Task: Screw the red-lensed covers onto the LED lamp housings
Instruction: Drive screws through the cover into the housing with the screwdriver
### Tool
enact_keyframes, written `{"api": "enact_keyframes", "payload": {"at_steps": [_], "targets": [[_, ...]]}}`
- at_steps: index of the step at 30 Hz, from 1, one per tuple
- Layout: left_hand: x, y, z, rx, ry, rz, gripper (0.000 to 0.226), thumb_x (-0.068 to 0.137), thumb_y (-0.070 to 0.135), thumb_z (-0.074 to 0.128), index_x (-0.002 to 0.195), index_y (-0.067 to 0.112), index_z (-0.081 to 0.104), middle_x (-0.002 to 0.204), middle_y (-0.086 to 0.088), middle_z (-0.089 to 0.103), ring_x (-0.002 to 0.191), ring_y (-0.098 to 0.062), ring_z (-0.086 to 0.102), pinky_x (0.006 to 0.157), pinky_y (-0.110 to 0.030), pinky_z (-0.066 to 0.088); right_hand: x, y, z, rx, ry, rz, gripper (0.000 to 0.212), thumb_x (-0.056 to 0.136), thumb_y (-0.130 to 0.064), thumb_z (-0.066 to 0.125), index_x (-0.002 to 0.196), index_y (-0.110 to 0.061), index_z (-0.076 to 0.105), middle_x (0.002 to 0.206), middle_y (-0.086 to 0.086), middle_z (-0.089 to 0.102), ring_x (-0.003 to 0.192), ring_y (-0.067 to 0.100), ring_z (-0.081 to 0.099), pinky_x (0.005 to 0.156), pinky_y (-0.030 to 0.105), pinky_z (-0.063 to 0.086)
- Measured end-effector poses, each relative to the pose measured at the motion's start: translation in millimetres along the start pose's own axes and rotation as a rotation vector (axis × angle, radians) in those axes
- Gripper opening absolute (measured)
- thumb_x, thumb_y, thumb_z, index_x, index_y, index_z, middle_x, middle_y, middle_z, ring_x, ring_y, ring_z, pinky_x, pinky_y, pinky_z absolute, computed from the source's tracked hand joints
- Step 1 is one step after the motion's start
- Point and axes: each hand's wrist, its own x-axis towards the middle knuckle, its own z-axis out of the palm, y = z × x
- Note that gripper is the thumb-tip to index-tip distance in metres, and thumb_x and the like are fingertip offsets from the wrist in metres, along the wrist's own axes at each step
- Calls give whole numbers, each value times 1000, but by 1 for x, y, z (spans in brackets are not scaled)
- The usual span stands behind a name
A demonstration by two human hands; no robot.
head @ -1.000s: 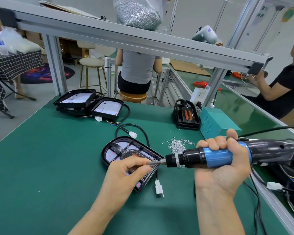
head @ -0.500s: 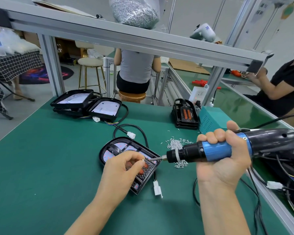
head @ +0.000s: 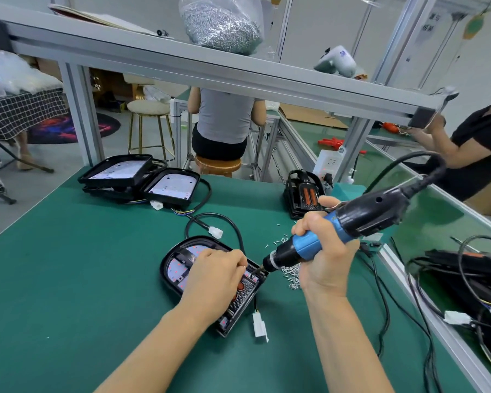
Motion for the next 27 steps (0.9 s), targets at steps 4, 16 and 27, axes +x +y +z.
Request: {"api": "enact_keyframes", "payload": {"at_steps": [4, 16, 27], "targets": [[4, -3, 6, -1, -8, 10, 14, 96, 23, 47, 90, 22, 59, 78, 7, 66, 81, -16, 54, 81, -24, 32, 2, 5, 1, -69, -22, 11, 26, 66, -3, 58, 67, -27, 68, 56, 1, 51, 59, 26, 45, 62, 35, 39], [4, -4, 8, -4, 26, 31, 13, 95, 21, 50, 90, 20, 62, 80, 8, 65, 84, -16, 53, 72, -22, 24, 5, 8, -1, -44, -59, 59, 18, 60, -18, 68, 76, -28, 66, 54, 1, 51, 53, 23, 48, 58, 31, 43], [-2, -1, 1, -226, -10, -75, 16, 92, 12, 53, 81, 19, 62, 68, 5, 62, 64, -16, 60, 73, -37, 51, 3, -15, -27, 286, 248, 74, 26, 69, -4, 56, 92, -17, 54, 55, -4, 49, 49, 12, 48, 56, 23, 44]]}}
